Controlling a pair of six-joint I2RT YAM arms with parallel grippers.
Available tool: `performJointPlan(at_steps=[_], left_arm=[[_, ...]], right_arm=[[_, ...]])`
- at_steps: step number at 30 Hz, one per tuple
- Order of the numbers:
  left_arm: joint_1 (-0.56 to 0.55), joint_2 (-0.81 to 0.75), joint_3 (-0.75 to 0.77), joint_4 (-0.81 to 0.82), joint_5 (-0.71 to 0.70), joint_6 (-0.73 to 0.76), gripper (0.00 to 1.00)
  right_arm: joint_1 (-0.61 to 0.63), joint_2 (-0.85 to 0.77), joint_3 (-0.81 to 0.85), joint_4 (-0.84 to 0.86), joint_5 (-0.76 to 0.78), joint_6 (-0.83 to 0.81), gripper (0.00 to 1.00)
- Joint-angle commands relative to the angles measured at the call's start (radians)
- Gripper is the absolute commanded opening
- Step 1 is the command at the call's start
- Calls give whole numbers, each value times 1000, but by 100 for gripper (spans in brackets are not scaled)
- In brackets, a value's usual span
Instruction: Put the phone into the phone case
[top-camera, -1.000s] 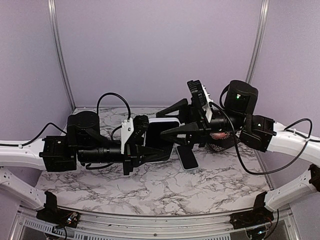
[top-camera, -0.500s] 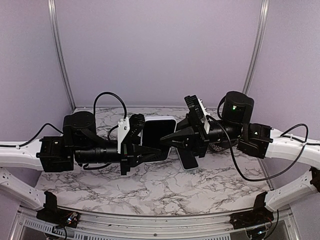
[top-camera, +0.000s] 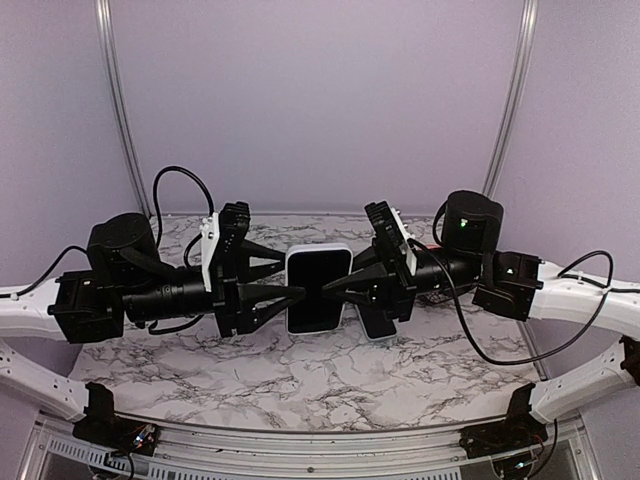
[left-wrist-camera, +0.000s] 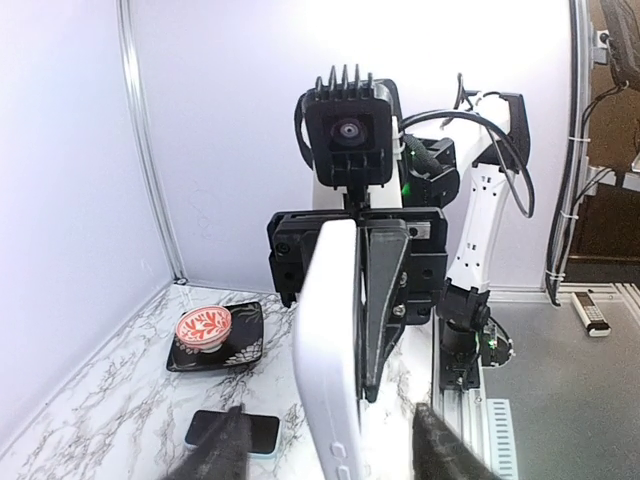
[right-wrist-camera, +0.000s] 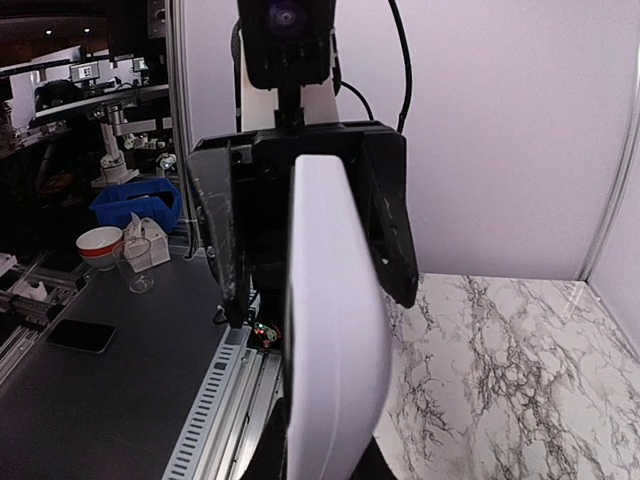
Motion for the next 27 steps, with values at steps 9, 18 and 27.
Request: performJointPlan(at_steps=[9, 18, 27], left_arm=[[-4, 48, 61, 14, -140, -68, 23], [95, 37, 100, -306, -742, -301, 99], [256, 50, 10, -387, -594, -482, 99]], right_arm=[[-10, -2, 20, -2, 65, 7, 0], [-194, 202, 76, -131, 229, 296, 0], [-254, 571, 180, -124, 22, 516, 0]])
